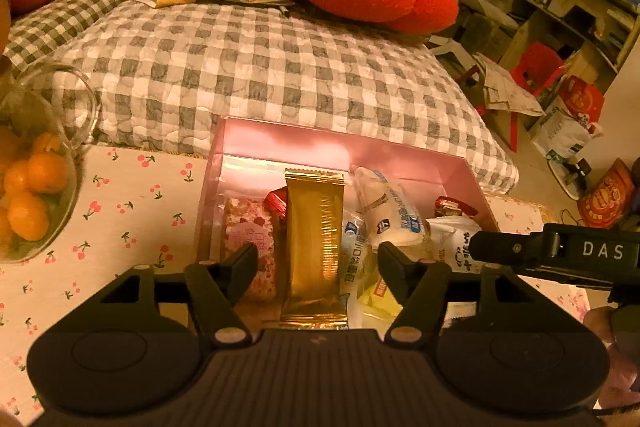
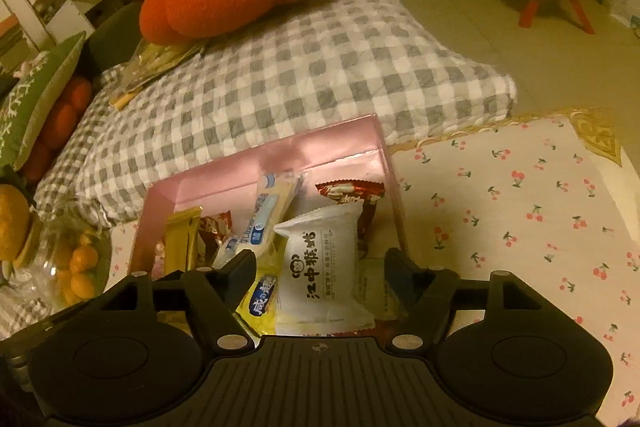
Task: Organize snacks
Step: 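Lower both packets into the silver box and open both tools, then withdraw both tools from the box toward the last two snacks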
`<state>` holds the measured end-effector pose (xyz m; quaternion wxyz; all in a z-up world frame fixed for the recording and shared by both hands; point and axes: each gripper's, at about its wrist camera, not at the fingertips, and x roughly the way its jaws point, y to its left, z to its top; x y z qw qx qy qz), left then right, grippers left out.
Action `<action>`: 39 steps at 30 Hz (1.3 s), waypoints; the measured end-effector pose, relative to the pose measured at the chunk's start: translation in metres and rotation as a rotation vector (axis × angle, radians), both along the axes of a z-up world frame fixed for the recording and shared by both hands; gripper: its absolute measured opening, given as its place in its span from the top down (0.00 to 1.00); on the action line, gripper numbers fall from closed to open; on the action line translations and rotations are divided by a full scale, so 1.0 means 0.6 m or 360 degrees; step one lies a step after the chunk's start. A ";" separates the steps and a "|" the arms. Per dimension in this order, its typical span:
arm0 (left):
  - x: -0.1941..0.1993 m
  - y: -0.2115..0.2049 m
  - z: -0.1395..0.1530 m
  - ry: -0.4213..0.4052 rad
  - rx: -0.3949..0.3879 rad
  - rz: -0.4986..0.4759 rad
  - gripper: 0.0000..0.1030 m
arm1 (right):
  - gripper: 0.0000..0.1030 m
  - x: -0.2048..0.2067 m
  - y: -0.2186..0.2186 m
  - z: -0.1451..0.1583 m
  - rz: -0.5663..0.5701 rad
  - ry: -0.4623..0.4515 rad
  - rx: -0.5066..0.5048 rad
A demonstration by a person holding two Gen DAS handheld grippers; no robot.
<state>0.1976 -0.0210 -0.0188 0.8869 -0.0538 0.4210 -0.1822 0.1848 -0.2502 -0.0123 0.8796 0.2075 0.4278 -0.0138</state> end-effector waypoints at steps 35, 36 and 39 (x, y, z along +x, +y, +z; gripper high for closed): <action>-0.168 0.049 0.039 -0.0017 0.0143 -0.0127 0.06 | 0.14 -0.194 -0.002 0.050 0.0057 -0.0033 -0.0141; -0.173 0.051 0.039 -0.0020 0.0149 -0.0130 0.06 | 0.14 -0.199 0.001 0.049 0.0063 -0.0035 -0.0149; -0.186 0.058 0.040 -0.0013 0.0155 -0.0134 0.05 | 0.14 -0.215 0.010 0.046 0.0081 -0.0042 -0.0158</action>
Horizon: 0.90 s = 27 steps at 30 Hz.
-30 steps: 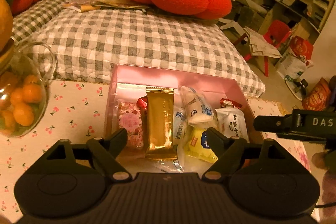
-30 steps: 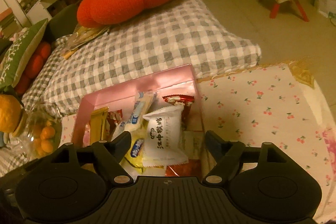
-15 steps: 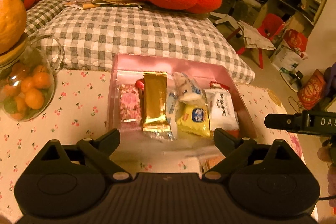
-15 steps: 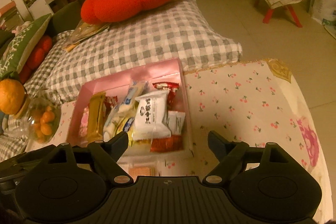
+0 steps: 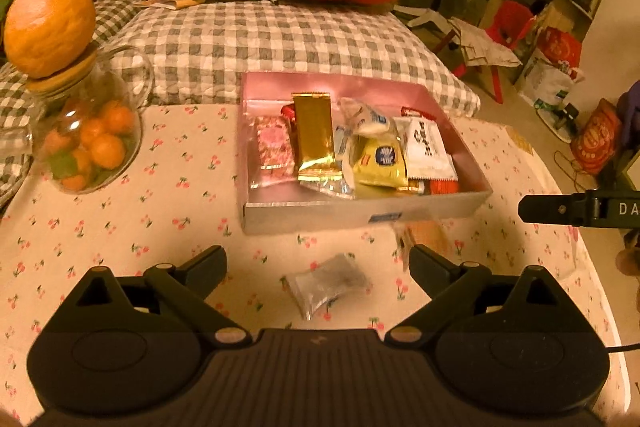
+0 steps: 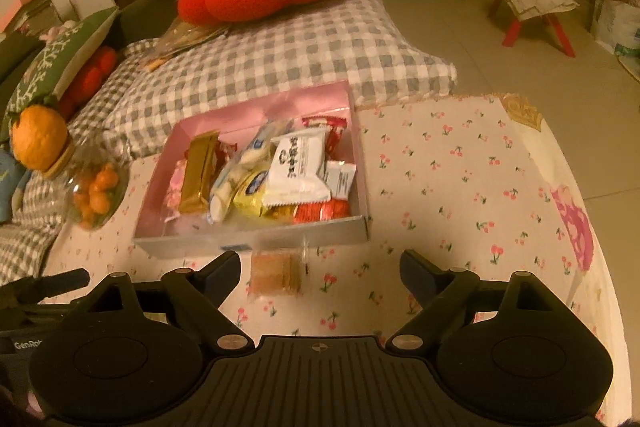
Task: Organize snacks
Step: 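Withdraw both tools from the box toward the last two snacks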
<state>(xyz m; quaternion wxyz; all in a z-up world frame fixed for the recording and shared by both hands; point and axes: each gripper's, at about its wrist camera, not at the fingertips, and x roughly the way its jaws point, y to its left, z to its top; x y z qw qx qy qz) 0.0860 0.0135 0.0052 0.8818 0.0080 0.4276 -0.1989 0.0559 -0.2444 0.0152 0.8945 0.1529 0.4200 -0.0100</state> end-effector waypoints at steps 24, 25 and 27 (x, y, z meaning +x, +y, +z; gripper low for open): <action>-0.069 0.010 -0.038 -0.0049 0.0087 -0.0044 0.02 | 0.13 -0.060 0.025 -0.070 0.0016 0.0047 -0.0080; -0.070 0.010 -0.042 -0.0058 0.0087 -0.0042 0.02 | 0.13 -0.059 0.028 -0.074 0.0024 0.0054 -0.0100; -0.073 0.009 -0.052 -0.0091 0.0103 -0.0067 0.02 | 0.13 -0.058 0.035 -0.084 0.0046 0.0075 -0.0152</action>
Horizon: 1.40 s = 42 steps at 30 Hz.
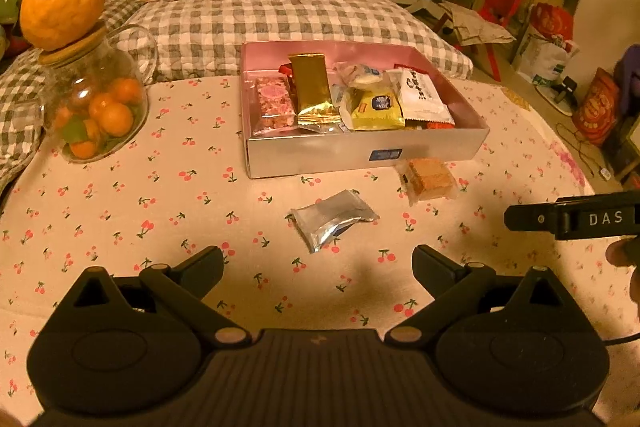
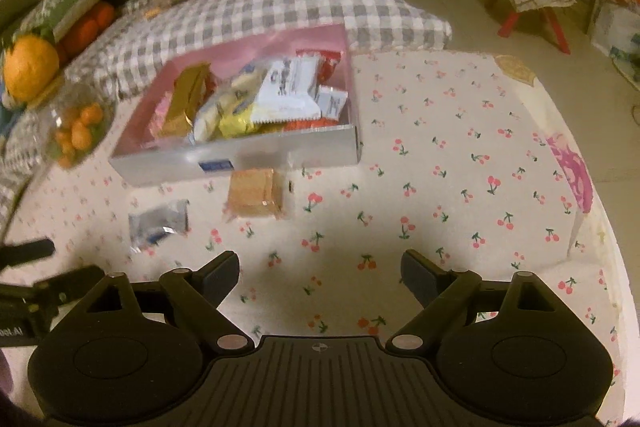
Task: Organize snacks
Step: 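Withdraw both tools from the box toward the last two snacks, then grasp the silver foil packet with the left tool while the right tool grasps the wafer cake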
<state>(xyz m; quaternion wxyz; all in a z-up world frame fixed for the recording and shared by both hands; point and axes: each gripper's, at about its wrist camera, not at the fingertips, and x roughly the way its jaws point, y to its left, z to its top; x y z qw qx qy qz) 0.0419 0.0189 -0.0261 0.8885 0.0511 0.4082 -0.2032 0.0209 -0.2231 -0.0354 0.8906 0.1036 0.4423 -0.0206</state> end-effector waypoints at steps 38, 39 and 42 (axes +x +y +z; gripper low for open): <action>0.076 -0.016 -0.078 -0.0134 0.0048 -0.0271 0.61 | 0.00 0.053 0.040 -0.082 0.0282 -0.0112 -0.0200; 0.077 -0.015 -0.077 -0.0131 0.0045 -0.0251 0.66 | 0.00 0.054 0.041 -0.083 0.0273 -0.0120 -0.0201; 0.075 -0.012 -0.076 -0.0114 0.0036 -0.0175 0.69 | 0.00 0.056 0.043 -0.085 0.0266 -0.0141 -0.0202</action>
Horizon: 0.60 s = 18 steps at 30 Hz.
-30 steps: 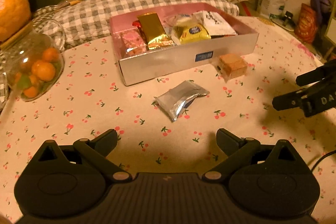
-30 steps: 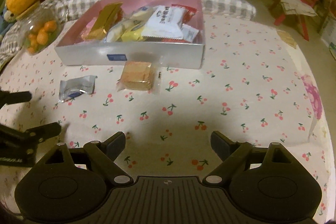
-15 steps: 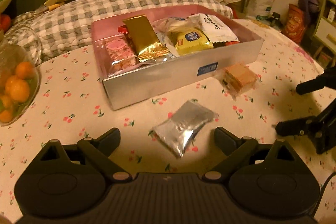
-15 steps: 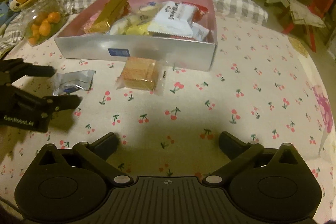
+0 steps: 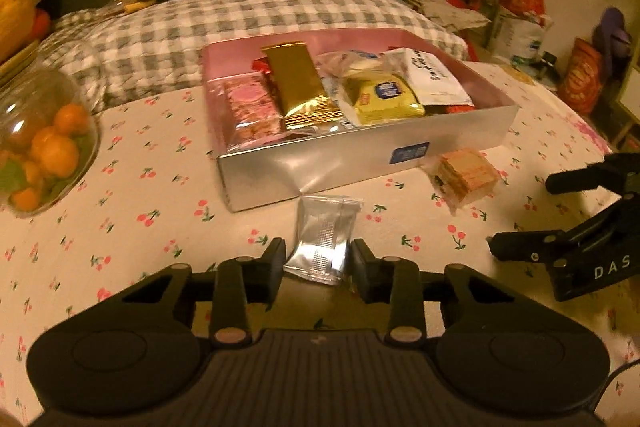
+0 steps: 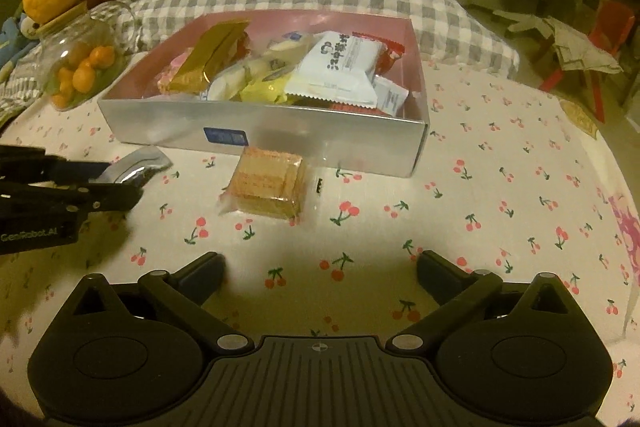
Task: Organize snacks
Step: 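Grasp the silver foil packet with the left tool while the right tool grasps the wafer cake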
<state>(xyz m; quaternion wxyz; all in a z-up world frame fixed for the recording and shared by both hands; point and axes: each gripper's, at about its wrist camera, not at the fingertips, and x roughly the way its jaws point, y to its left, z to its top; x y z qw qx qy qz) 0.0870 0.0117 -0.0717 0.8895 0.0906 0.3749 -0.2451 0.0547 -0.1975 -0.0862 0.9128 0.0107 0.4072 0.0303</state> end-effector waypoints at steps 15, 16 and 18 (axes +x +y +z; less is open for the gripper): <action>-0.015 0.000 0.002 0.0010 -0.0001 0.0360 0.63 | 0.00 0.015 0.020 -0.001 0.0012 -0.0035 0.0001; -0.015 0.000 0.001 0.0005 -0.0002 0.0366 0.61 | 0.00 0.017 0.023 -0.001 0.0022 -0.0039 0.0001; -0.014 -0.001 0.000 -0.0009 0.0003 0.0372 0.58 | 0.00 0.023 0.029 0.000 0.0049 -0.0038 -0.0001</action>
